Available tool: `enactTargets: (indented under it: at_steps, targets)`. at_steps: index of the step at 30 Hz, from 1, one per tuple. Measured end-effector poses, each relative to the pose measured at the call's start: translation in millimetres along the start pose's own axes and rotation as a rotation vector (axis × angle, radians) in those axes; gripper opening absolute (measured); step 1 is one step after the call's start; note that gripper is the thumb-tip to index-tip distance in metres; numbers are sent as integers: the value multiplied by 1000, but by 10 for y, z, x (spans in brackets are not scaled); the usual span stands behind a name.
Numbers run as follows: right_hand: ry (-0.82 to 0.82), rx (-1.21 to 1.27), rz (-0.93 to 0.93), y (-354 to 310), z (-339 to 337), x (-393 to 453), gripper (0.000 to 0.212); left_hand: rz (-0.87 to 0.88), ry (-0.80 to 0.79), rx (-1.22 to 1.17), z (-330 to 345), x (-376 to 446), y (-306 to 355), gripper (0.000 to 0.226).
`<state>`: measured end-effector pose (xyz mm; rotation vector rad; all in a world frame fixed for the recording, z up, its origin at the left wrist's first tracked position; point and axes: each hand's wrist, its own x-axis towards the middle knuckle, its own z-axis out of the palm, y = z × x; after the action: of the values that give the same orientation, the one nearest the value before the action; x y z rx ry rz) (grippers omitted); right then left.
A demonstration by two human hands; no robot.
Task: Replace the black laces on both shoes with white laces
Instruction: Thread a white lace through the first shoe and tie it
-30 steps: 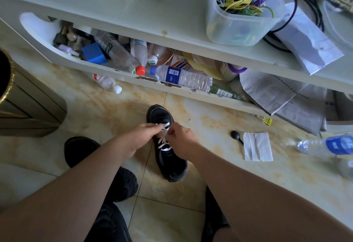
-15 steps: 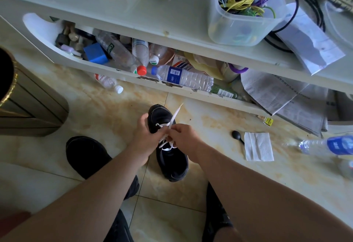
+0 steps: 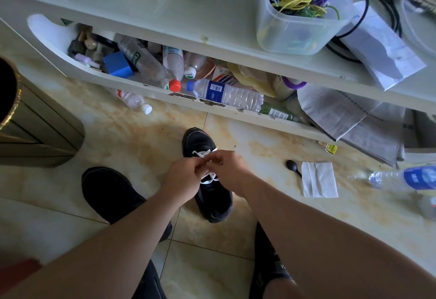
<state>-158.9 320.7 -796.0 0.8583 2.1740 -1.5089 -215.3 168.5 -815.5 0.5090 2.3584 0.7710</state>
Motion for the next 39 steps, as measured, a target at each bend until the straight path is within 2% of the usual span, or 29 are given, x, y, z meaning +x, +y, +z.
enactTargets:
  at_steps: [2,5,9,10,12,14,16,22,27,29,31,35,37,39]
  targets:
    - [-21,-163,-52,-28,-27,-21,25,28,4,63,-6,9,-46,21]
    - [3,-383,-148,-45,-6,-13,23,53,31,125,-4,8,-103,29]
    - [7,-422,-132,-61,17,-2,26,69,88,174,-15,-13,-80,30]
    - [7,-379,-90,-67,10,2,24,68,99,168,-9,-10,-83,33]
    - [19,-128,7,-61,-10,12,22,48,94,145,-10,-3,-89,39]
    - [-43,203,99,-67,-40,-2,28,14,60,132,-1,20,-104,33]
    - [-124,324,130,-60,-80,-22,30,-2,31,136,7,37,-90,37]
    - [-13,-218,-32,1,-63,23,9,-53,-47,-11,5,13,-94,23]
    - [24,-587,-139,222,-186,39,13,-116,11,253,-116,-58,-126,20]
    - [30,-535,-101,294,-234,-2,10,-81,47,245,-105,-115,-160,12]
    - [39,-385,-67,317,-220,-69,22,10,134,213,-72,-172,-185,11]
    - [51,-344,46,326,-27,-166,42,343,153,473,199,-318,-216,17]
    - [89,-360,108,349,88,-176,41,326,153,580,365,-365,-218,14]
    - [111,-398,118,385,185,-185,31,180,180,664,466,-331,-194,28]
